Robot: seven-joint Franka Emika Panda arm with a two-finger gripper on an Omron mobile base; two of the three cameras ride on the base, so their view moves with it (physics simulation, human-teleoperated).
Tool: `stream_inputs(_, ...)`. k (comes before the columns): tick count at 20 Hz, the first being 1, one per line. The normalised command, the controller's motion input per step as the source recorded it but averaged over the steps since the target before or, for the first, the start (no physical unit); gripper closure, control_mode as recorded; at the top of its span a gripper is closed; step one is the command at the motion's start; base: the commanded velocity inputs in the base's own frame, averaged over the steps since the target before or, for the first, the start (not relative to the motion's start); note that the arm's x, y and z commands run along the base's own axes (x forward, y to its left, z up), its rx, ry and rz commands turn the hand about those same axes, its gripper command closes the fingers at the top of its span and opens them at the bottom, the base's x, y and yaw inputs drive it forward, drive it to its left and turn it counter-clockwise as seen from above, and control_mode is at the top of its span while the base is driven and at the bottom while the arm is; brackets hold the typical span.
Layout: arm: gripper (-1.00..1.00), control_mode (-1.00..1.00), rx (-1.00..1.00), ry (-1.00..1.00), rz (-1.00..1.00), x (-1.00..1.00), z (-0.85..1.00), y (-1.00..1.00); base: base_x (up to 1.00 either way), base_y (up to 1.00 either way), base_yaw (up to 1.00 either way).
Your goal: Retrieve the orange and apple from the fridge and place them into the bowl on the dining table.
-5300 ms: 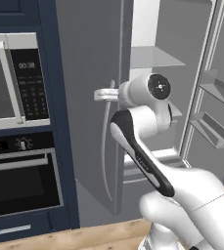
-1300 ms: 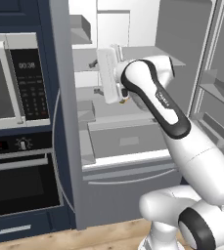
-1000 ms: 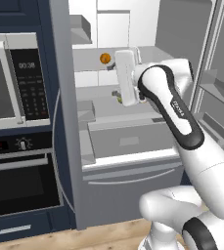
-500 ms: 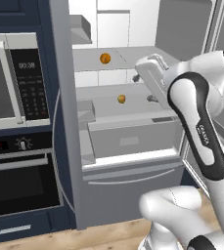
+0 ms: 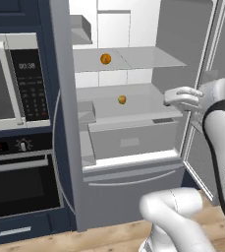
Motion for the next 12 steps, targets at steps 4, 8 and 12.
stream_inputs(4,-1.00,-1.00,-0.47,-0.15,0.00,-0.20,-0.36,0.01,0.00,0.00,0.00)
stream_inputs(8,-1.00,-1.00,-0.29,-0.10,0.00,-0.18,-0.34,-0.02,0.00,0.00,0.00)
stream_inputs(12,-1.00,-1.00,-0.15,-0.08,0.01,-0.35,-0.23,-0.18,0.00,0.00,0.00)
